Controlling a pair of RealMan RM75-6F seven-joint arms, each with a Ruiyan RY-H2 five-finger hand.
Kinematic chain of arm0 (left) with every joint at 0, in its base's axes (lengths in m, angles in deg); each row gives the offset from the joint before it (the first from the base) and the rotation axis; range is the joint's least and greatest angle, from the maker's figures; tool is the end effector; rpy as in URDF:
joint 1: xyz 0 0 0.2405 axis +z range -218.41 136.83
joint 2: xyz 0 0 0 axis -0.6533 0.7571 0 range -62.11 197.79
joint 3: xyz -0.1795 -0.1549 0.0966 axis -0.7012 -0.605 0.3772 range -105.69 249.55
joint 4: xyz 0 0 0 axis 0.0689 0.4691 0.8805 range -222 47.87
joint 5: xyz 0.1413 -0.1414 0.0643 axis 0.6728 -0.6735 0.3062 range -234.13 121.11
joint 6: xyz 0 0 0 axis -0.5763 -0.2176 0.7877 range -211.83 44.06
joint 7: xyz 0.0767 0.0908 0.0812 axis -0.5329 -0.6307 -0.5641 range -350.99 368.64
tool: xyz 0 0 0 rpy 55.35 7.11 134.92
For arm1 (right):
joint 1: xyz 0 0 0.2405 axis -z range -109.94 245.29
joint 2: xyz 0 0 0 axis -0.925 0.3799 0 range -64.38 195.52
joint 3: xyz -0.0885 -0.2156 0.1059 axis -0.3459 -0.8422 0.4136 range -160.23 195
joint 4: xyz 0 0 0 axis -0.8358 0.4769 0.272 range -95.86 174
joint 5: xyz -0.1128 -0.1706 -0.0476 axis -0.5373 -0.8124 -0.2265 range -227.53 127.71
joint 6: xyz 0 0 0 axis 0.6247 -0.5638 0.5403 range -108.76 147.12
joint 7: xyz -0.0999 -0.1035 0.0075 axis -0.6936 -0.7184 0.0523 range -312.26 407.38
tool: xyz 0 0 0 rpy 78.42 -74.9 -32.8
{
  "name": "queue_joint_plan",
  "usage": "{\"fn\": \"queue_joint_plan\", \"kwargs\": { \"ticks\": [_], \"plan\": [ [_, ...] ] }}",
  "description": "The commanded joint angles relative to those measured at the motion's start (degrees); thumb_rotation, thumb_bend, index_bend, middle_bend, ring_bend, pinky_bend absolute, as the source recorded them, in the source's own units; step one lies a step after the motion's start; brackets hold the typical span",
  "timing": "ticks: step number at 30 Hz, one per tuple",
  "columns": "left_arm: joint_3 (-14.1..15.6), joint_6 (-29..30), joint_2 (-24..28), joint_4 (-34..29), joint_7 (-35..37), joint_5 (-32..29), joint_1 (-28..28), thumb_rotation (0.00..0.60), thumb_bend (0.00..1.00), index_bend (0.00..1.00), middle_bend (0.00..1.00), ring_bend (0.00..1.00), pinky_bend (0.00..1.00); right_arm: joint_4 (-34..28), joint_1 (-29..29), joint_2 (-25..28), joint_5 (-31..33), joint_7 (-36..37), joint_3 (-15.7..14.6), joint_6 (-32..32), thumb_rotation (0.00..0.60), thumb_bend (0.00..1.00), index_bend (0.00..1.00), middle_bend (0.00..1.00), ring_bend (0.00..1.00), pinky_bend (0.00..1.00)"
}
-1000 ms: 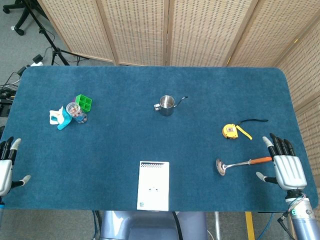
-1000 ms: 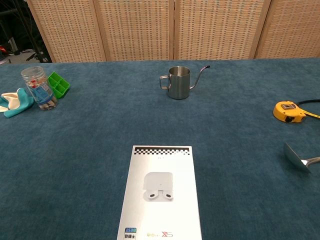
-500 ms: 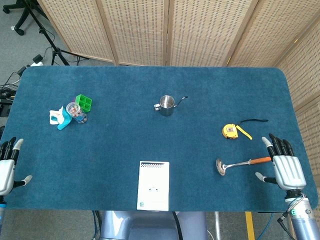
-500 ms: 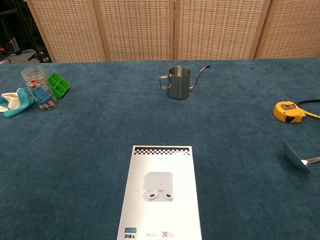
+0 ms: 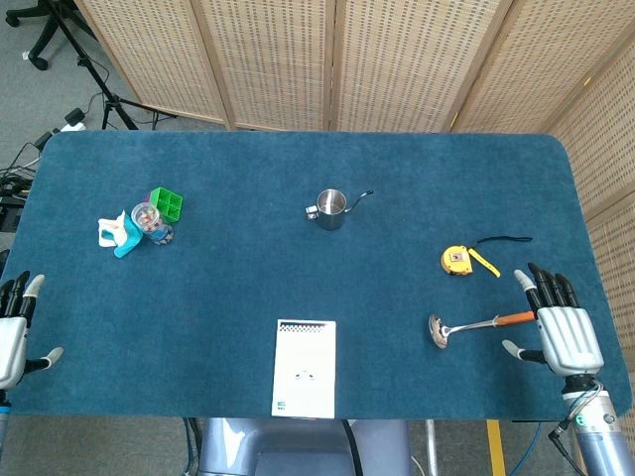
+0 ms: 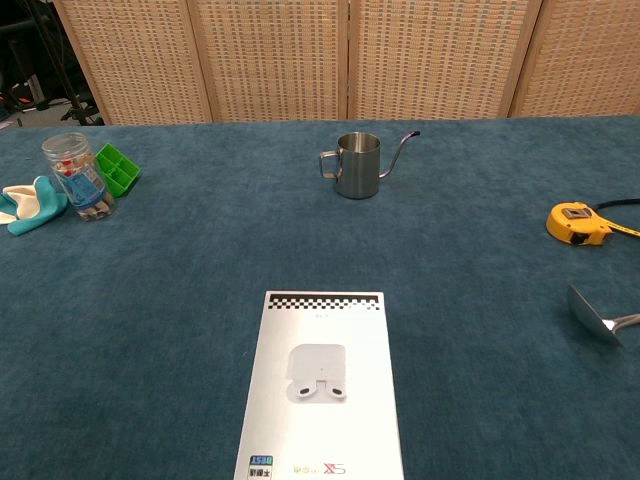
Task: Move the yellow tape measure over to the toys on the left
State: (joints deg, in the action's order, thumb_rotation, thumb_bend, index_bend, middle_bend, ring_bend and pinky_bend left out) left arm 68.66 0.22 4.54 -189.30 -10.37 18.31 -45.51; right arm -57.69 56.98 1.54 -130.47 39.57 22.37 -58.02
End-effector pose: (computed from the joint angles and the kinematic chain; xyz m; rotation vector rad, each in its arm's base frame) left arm -0.3040 0.1766 0.1547 -1.3245 -0.8859 -0.6538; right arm -0.2906 -0.2169 0.1434 1.4605 -0.9104 0.8370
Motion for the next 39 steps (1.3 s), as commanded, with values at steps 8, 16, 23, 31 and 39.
{"fn": "queue_joint_plan", "kwargs": {
  "ticks": [8,16,23,31,39],
  "plan": [
    [0.21,-0.03,0.15,-0.43,-0.24,0.28,0.11,0.600,0.00,0.00,0.00,0.00,0.00,2.24,-1.39,-1.59,-3.01,1.70,-0.51,0.94,0.600,0.00,0.00,0.00,0.00,0.00],
    [0.14,-0.09,0.09,-0.46,-0.32,0.26,0.03,0.600,0.00,0.00,0.00,0.00,0.00,1.29,-8.09,-1.37,0.49,-2.05,2.69,9.78,0.600,0.00,0.00,0.00,0.00,0.00],
    [0.02,-0.24,-0.83,1.01,0.90,0.96,-0.22,0.600,0.00,0.00,0.00,0.00,0.00,2.35,-16.83,-1.45,11.10,-5.32,6.91,23.11,0.600,0.00,0.00,0.00,0.00,0.00],
    [0.25,-1.32,-1.13,1.42,1.22,0.71,-0.51,0.600,0.00,0.00,0.00,0.00,0.00,10.53,-28.69,-4.97,27.50,-12.45,7.87,38.41,0.600,0.00,0.00,0.00,0.00,0.00],
    [0.24,-2.52,-1.42,1.91,1.41,0.05,-0.95,0.600,0.00,0.00,0.00,0.00,0.00,21.19,-33.40,-9.98,34.51,-12.30,6.54,42.62,0.600,0.00,0.04,0.00,0.00,0.00]
  ]
}}
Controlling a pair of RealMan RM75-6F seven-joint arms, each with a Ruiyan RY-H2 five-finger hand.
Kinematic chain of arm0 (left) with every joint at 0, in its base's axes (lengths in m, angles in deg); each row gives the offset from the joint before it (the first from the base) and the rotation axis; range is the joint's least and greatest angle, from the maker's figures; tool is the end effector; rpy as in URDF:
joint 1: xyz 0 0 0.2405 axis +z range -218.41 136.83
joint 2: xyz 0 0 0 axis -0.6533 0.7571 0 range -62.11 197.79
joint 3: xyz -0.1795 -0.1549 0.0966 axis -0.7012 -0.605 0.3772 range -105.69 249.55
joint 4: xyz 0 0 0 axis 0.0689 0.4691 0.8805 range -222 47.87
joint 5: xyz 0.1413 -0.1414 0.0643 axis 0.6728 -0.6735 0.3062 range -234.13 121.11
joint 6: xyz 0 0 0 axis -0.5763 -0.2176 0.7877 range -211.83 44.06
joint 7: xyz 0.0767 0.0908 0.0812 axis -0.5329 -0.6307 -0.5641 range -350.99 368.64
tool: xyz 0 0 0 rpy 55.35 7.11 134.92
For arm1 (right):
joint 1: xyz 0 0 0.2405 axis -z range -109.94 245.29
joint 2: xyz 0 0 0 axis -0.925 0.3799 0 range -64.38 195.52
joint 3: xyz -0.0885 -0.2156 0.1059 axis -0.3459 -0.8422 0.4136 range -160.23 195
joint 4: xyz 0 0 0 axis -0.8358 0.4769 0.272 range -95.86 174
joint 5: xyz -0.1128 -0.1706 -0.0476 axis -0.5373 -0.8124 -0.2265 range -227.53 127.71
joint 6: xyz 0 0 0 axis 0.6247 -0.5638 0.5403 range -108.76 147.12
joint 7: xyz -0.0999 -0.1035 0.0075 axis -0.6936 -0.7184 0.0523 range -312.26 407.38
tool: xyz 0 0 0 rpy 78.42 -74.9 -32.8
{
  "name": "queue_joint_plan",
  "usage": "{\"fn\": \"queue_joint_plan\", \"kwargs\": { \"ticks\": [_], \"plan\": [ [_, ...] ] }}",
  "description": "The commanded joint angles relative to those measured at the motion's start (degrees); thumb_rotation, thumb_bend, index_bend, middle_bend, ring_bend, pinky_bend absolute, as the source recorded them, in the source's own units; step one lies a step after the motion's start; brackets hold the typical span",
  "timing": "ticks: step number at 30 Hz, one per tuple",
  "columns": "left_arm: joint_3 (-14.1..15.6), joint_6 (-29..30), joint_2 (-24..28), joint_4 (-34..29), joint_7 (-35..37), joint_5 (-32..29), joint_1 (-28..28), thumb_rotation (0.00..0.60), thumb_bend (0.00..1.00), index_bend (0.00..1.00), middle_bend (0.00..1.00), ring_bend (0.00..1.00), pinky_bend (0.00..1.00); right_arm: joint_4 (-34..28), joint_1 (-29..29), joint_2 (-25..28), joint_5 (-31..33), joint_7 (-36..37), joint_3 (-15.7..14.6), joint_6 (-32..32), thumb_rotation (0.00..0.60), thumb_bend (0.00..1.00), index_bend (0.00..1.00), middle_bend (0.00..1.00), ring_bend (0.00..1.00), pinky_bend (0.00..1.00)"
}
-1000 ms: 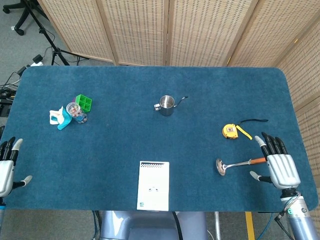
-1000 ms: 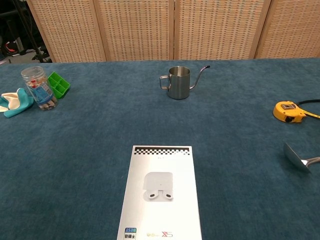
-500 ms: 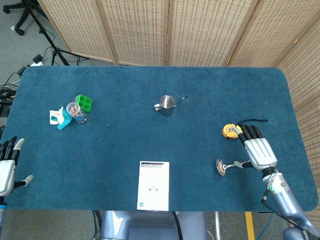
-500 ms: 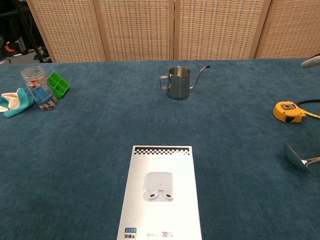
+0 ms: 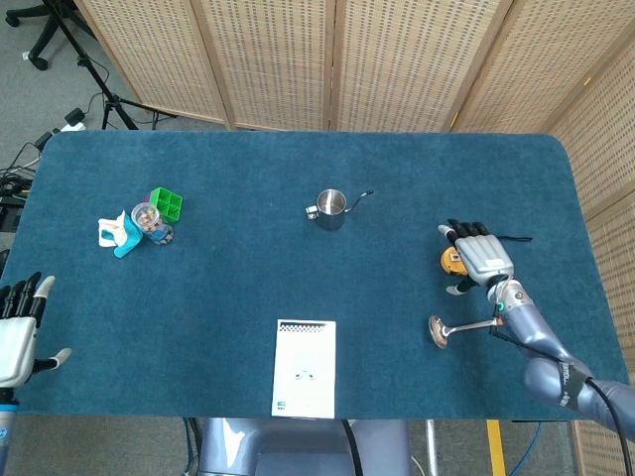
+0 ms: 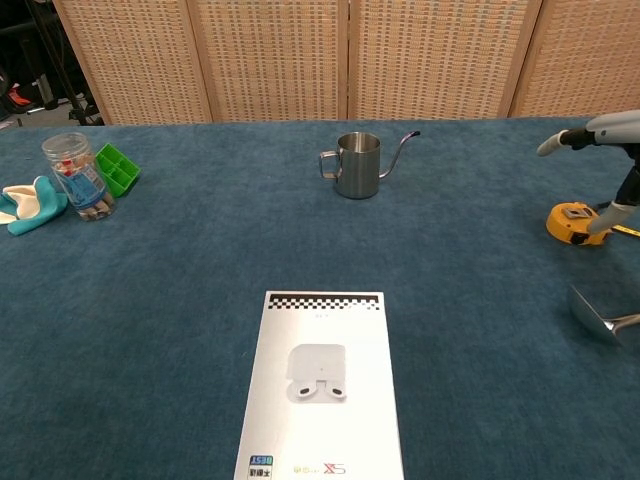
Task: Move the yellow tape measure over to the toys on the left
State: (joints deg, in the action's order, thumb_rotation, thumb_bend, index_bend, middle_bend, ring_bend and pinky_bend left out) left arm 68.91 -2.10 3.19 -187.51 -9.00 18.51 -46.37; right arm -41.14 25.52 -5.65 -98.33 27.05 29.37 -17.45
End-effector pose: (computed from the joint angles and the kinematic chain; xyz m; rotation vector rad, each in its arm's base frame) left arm -0.3069 0.1805 0.1437 -1.3564 -0.9169 -0.6596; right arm -0.2418 -0.3909 0.0833 1.7366 -1.0631 0.5284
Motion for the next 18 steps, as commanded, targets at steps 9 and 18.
{"fn": "queue_joint_plan", "kwargs": {
  "ticks": [9,18],
  "plan": [
    [-0.09,-1.00,-0.33,0.55,-0.03,-0.89,-0.44,0.600,0.00,0.00,0.00,0.00,0.00,14.93,-2.83,-6.12,3.85,5.42,-2.29,7.49,0.600,0.00,0.05,0.00,0.00,0.00],
    [0.20,-1.03,-0.43,-0.16,-0.94,-0.86,-0.52,0.600,0.00,0.00,0.00,0.00,0.00,17.64,-3.22,-7.18,2.99,8.96,-3.20,9.76,0.600,0.00,0.08,0.00,0.00,0.00]
  ]
}}
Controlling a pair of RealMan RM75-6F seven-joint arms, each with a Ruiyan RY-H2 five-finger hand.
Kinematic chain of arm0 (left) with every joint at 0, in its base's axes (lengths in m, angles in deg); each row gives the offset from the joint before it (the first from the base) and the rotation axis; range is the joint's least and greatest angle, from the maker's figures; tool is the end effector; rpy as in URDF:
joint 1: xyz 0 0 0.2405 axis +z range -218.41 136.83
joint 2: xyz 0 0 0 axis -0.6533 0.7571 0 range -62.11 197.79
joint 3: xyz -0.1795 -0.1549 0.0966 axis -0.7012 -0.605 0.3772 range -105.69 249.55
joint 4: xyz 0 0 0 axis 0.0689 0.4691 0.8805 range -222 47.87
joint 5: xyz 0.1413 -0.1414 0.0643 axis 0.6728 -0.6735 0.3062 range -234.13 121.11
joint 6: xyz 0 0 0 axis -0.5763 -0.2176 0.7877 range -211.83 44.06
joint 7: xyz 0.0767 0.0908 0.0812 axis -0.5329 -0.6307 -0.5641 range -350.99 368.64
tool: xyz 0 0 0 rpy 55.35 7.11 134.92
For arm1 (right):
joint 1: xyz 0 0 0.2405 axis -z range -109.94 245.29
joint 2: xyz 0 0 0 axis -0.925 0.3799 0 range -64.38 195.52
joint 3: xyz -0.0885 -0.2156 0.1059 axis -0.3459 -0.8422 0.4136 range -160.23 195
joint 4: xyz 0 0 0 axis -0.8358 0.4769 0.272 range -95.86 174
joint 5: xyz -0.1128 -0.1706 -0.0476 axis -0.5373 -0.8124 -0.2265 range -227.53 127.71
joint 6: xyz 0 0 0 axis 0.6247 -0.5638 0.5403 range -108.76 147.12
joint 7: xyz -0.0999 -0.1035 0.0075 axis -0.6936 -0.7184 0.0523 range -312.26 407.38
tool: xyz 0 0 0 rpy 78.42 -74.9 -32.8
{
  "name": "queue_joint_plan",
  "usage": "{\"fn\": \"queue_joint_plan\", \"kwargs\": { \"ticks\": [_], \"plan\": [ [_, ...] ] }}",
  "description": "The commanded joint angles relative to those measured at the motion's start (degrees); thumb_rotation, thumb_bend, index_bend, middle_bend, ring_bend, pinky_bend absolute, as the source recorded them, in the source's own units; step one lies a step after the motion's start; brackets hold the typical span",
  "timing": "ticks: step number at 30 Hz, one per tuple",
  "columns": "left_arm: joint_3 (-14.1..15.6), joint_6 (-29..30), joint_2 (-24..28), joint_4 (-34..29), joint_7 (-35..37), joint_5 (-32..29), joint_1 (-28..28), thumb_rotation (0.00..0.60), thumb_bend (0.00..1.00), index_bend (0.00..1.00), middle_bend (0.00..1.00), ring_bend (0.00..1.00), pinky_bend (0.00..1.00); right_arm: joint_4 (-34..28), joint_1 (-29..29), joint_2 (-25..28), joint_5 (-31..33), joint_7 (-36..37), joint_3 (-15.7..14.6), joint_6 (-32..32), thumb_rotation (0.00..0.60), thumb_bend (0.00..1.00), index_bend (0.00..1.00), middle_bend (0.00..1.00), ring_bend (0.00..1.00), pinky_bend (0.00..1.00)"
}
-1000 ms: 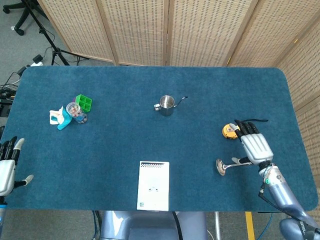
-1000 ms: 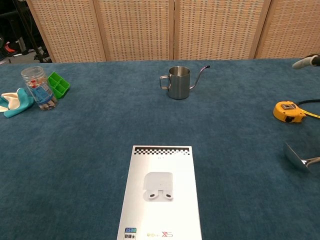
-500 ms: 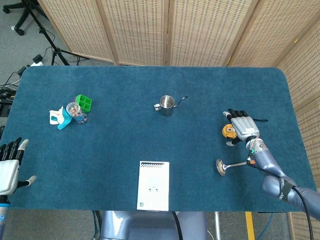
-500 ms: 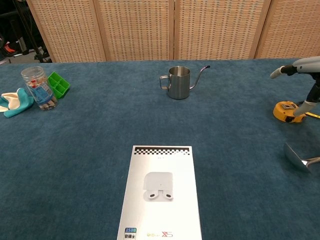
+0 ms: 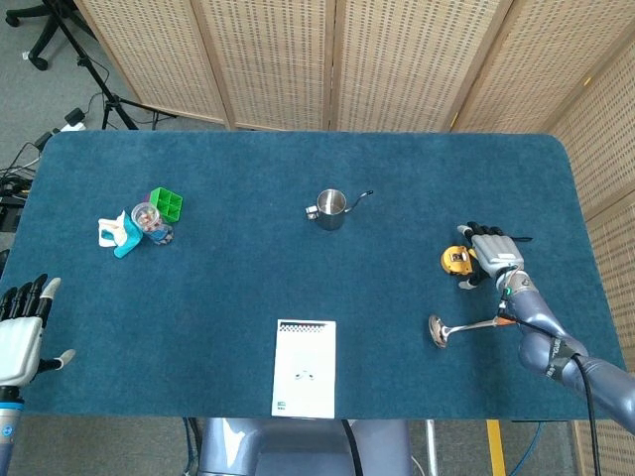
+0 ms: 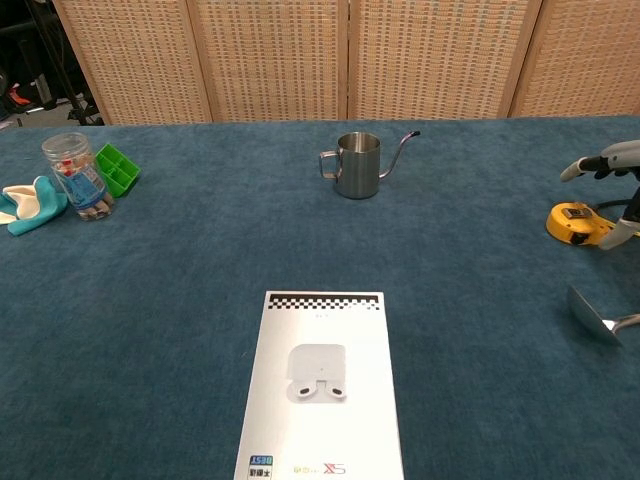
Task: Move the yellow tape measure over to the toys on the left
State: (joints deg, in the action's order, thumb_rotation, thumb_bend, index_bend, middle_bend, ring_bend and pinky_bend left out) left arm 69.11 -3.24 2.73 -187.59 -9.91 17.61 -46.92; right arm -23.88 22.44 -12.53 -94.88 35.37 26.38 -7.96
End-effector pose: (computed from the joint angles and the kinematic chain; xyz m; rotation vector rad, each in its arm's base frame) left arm -0.3072 0.1820 0.1382 -1.3705 -0.9317 -0.6411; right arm -0.2863 -0.4160 0.0700 1.6409 -1.2198 0.4313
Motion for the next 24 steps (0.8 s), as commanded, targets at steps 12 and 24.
{"fn": "queue_joint_plan", "kwargs": {
  "ticks": [12,24],
  "plan": [
    [0.27,-0.06,0.02,-0.24,-0.16,0.14,-0.03,0.600,0.00,0.00,0.00,0.00,0.00,4.46,-0.27,-3.46,-3.45,4.73,-0.36,0.22,0.600,0.00,0.16,0.01,0.00,0.05],
    [0.37,-0.12,-0.07,-0.30,-0.28,0.08,-0.10,0.600,0.00,0.00,0.00,0.00,0.00,8.93,0.41,-5.98,-5.50,8.10,-0.65,0.61,0.600,0.05,0.29,0.14,0.05,0.18]
  ]
}}
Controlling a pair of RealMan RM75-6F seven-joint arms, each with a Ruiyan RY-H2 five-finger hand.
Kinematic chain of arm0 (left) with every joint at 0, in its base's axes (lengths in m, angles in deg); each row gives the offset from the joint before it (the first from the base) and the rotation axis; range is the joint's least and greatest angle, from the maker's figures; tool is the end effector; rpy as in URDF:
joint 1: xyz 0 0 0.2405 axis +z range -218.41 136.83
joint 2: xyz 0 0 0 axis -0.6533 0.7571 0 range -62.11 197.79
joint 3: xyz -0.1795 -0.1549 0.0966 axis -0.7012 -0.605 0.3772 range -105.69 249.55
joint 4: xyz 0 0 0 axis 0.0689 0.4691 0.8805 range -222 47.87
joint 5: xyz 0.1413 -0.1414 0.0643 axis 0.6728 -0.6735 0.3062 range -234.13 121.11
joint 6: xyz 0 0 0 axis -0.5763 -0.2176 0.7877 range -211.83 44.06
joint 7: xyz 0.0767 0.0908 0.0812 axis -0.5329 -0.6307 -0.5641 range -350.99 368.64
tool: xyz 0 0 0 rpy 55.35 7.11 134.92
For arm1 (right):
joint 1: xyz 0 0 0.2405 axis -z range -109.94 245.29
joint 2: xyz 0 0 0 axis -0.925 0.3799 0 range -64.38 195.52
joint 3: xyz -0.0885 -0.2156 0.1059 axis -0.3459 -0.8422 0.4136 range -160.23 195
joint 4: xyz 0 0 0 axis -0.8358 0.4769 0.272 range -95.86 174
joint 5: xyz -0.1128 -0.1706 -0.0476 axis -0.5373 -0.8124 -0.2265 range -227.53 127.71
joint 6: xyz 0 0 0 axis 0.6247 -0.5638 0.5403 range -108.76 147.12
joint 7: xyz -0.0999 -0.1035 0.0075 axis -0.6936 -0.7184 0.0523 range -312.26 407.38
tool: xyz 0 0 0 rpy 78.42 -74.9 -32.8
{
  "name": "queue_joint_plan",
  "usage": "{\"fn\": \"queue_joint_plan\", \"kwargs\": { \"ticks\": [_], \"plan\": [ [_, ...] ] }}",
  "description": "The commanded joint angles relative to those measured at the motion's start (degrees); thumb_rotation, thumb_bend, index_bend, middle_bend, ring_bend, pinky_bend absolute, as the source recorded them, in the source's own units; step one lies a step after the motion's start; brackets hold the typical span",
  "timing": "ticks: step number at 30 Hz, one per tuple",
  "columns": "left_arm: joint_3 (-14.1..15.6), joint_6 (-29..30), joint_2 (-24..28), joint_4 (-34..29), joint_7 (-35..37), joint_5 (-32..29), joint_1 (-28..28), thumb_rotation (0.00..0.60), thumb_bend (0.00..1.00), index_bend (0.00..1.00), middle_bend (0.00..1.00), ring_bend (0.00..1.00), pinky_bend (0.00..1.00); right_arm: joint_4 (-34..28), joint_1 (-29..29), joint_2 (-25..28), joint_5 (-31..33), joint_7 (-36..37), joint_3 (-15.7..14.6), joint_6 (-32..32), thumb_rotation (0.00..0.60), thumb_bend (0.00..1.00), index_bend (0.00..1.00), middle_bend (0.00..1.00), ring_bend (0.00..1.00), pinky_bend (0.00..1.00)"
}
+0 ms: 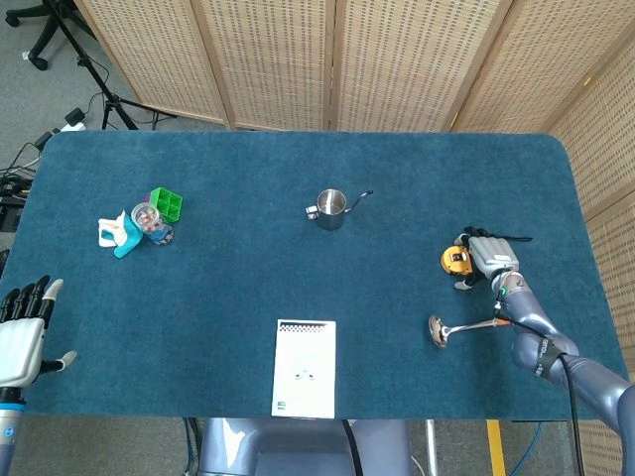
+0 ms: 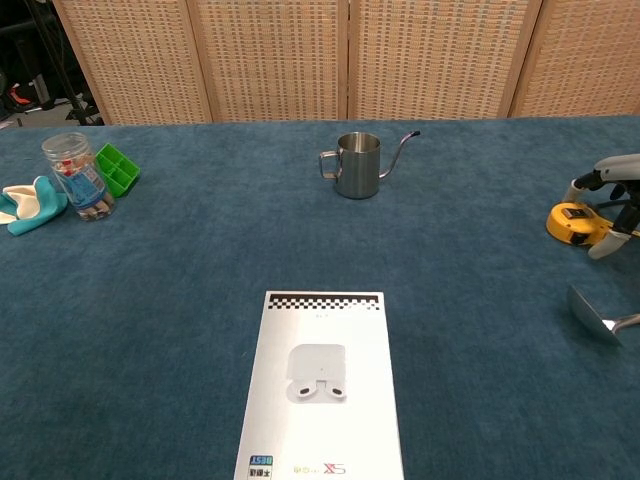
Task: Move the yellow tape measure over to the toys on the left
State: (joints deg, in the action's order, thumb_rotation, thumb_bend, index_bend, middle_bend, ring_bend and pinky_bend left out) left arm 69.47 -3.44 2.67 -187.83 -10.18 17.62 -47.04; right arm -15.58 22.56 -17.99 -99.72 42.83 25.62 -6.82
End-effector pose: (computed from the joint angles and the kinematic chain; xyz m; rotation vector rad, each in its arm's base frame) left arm -0.3064 0.1810 0.1362 -1.3794 -0.9371 -0.6368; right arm -0.3003 -0.4206 0.0527 1.6114 -1.2543 0.4462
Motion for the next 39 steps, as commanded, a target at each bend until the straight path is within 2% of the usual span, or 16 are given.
{"fn": "queue_joint_plan", "kwargs": {
  "ticks": [1,7,12,17,28,39],
  "plan": [
    [0.01,0.19,-0.01,-0.08,0.00,0.16,0.04,0.600,0.00,0.00,0.00,0.00,0.00,0.79,0.45,-0.69,-1.04,0.82,0.19,-1.12,0.600,0.05,0.31,0.17,0.08,0.21],
    [0.04,0.31,0.08,-0.30,0.22,0.23,0.12,0.600,0.00,0.00,0.00,0.00,0.00,1.11,1.28,-1.51,-2.21,1.27,0.45,-3.80,0.600,0.05,0.39,0.26,0.22,0.34],
    [-0.01,0.57,0.22,-0.39,0.50,0.37,0.21,0.600,0.00,0.00,0.00,0.00,0.00,1.46,1.71,-2.15,-2.50,1.05,0.56,-5.28,0.600,0.09,0.54,0.37,0.34,0.44],
    [-0.05,0.74,0.31,-0.44,0.85,0.51,0.28,0.600,0.00,0.00,0.00,0.00,0.00,1.30,2.14,-2.50,-2.66,0.37,0.69,-6.96,0.600,0.10,0.63,0.45,0.42,0.49],
    [-0.02,0.85,0.42,-0.48,1.11,0.79,0.31,0.600,0.00,0.00,0.00,0.00,0.00,-1.35,2.43,-1.45,-2.63,-0.98,1.28,-8.75,0.600,0.13,0.69,0.50,0.47,0.53],
    [-0.21,0.94,0.93,-0.60,2.22,0.71,0.44,0.600,0.00,0.00,0.00,0.00,0.00,-10.87,1.13,2.73,-0.46,-6.03,2.79,-12.15,0.600,0.13,0.71,0.53,0.49,0.55]
  ]
}}
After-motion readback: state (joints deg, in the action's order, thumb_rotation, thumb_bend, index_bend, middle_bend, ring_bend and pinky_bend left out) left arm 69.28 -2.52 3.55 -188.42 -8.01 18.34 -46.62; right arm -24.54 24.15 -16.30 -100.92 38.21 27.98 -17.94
